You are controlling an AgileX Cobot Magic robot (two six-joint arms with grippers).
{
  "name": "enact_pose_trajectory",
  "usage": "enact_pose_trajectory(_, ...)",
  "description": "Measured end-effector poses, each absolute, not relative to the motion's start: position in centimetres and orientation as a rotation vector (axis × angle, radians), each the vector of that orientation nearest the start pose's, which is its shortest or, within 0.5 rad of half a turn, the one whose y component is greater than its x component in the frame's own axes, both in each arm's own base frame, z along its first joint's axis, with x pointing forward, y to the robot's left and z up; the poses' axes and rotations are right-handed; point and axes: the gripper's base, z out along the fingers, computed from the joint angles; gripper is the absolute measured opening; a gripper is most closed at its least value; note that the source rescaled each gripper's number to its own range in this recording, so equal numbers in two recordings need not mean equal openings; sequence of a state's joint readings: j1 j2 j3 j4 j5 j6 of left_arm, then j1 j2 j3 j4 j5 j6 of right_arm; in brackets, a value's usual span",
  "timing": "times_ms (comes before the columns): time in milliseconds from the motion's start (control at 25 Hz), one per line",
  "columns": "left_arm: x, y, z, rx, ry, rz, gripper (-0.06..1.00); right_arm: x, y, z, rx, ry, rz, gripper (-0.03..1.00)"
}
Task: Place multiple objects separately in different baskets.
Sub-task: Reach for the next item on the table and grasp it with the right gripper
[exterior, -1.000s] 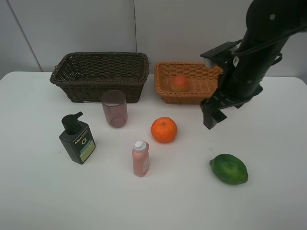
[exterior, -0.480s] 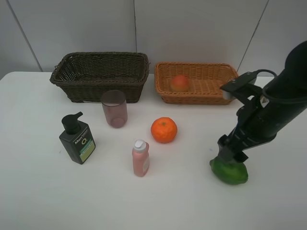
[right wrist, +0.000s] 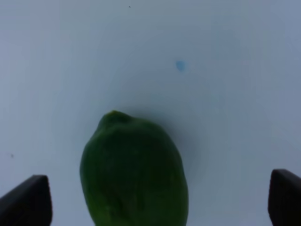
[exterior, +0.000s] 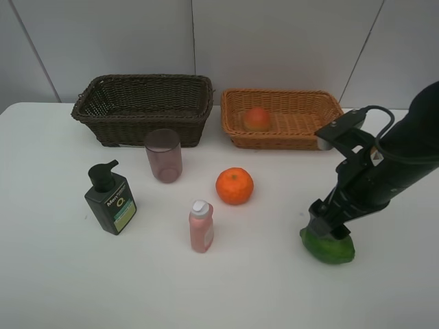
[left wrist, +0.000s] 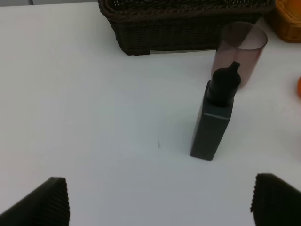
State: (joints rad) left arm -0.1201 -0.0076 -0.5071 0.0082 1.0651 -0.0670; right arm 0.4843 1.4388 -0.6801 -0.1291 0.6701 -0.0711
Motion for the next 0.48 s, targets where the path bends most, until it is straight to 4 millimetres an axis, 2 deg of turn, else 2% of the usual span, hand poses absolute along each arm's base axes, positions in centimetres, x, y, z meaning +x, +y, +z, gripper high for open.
enact_pose_trajectory(200,-0.7,0.1,27.9,0.054,2.035,-0.108,1.0,21.0,10.2,17.5,-0.932,2.768,-0.07,1.0)
enact_pose_trajectory(480,-0.7,0.1,27.9,0.054,2.035,-0.108,1.0,21.5,10.5,15.2,-0.967,2.84,-0.091,1.0)
